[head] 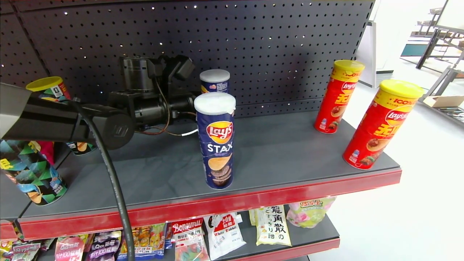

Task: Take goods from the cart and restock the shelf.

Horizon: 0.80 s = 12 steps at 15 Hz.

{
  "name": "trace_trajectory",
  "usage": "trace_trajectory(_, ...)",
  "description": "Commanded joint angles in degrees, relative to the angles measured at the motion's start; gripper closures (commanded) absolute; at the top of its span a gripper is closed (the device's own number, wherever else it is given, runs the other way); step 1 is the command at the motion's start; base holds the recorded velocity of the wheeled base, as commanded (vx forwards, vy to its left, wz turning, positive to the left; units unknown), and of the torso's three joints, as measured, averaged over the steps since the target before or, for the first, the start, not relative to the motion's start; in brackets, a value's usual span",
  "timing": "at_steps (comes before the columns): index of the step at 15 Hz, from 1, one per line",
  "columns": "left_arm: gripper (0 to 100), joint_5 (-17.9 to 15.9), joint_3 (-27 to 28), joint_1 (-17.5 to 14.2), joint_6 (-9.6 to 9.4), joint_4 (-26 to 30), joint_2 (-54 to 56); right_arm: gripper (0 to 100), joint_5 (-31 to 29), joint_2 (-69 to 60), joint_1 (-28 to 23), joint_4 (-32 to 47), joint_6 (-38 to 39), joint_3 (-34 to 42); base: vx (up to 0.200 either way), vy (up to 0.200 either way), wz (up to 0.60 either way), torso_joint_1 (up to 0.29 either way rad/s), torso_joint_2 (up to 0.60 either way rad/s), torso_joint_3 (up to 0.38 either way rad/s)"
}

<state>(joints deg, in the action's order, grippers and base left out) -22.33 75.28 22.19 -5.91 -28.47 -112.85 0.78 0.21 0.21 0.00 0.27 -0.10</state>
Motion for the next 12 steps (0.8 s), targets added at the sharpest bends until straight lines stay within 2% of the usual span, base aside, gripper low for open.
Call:
trace_trajectory(1, 0, 0.0, -0.8, -0.1, 0.02, 0.0, 1.1, 0, 0.0, 0.0, 0.1, 0.0, 0.0, 0.0, 0.0, 0.0, 0.0, 0.0, 0.0, 0.0)
trace_trajectory(9, 0, 0.1, -17.8, -5.8, 0.02, 0.3, 12.0, 0, 0.0, 0.0, 0.0, 0.1, 0.0, 0.0, 0.0, 0.0, 0.0, 0.0, 0.0, 0.0)
trace_trajectory(12, 0, 0.0, -30.6, -9.1, -0.06, 0.4, 24.3, 0, 0.0, 0.0, 0.1, 0.0, 0.0, 0.0, 0.0, 0.0, 0.0, 0.0, 0.0, 0.0)
